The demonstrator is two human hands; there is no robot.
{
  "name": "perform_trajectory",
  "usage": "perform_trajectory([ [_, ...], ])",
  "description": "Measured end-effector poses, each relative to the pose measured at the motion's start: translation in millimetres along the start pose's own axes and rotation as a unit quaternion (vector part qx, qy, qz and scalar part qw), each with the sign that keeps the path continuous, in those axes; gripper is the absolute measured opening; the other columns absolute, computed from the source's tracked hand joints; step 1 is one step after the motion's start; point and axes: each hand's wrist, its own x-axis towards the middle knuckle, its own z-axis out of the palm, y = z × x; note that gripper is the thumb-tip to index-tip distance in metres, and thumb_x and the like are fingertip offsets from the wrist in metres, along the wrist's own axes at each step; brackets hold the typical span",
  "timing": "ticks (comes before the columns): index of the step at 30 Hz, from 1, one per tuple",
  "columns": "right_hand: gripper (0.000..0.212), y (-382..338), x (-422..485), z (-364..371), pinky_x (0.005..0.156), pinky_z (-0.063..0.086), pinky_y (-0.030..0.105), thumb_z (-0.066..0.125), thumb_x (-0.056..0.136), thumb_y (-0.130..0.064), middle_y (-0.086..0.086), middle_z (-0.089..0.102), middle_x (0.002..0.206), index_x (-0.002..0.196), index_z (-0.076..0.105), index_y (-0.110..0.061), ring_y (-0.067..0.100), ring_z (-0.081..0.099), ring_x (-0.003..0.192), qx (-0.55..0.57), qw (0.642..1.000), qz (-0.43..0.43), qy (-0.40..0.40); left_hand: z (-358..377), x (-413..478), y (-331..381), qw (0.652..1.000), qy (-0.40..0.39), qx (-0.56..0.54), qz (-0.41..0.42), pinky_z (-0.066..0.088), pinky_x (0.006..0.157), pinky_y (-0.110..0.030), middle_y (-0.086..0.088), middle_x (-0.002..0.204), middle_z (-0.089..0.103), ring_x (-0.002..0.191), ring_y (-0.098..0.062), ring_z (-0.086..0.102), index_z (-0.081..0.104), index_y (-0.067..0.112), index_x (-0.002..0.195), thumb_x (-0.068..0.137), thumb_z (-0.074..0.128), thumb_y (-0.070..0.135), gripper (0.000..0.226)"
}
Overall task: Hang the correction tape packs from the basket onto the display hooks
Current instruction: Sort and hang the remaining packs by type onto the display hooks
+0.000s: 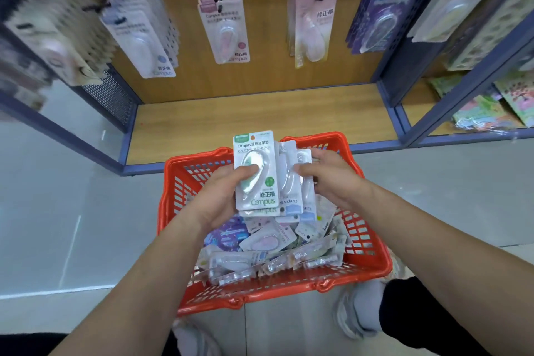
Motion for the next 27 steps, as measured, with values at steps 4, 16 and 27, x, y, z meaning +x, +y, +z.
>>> perform_trajectory([
  [4,0.038,-40.4,-38.1,16.8,0.091,0.061,0.048,0.073,0.090,-0.005,0.013,0.076,0.116,0.127,0.063,-0.005,0.032,0.074,0.105,-0.002,0.998,-0.042,-0.041,17.4,-42.5,36.6,0.999,-0.020,0.008,0.039,0.056,0.097,-0.055,-0.021,0.125,0.071,0.114,-0.038,0.069,0.061,0.004,0.133,0.091,0.060,0.023,0.045],
  [16,0.054,-101.6,-106.9,40.2,0.089,0.058,0.060,0.078,0.083,0.005,0.015,0.076,0.114,0.130,0.060,-0.015,0.038,0.074,0.103,-0.121,0.986,-0.066,-0.096,17.1,-130.3,82.2,0.993,-0.048,0.038,0.101,0.063,0.082,-0.047,-0.020,0.123,0.072,0.102,-0.034,0.074,0.059,0.005,0.132,0.079,0.069,0.015,0.055],
  [27,0.046,-82.9,-86.8,49.9,0.087,0.060,0.056,0.077,0.084,0.004,0.017,0.078,0.107,0.127,0.062,-0.006,0.036,0.076,0.097,-0.085,0.993,-0.054,-0.063,17.4,-115.6,62.3,0.993,-0.081,-0.048,0.075,0.062,0.082,-0.050,-0.027,0.122,0.069,0.104,-0.038,0.072,0.066,-0.002,0.122,0.079,0.078,0.019,0.049],
])
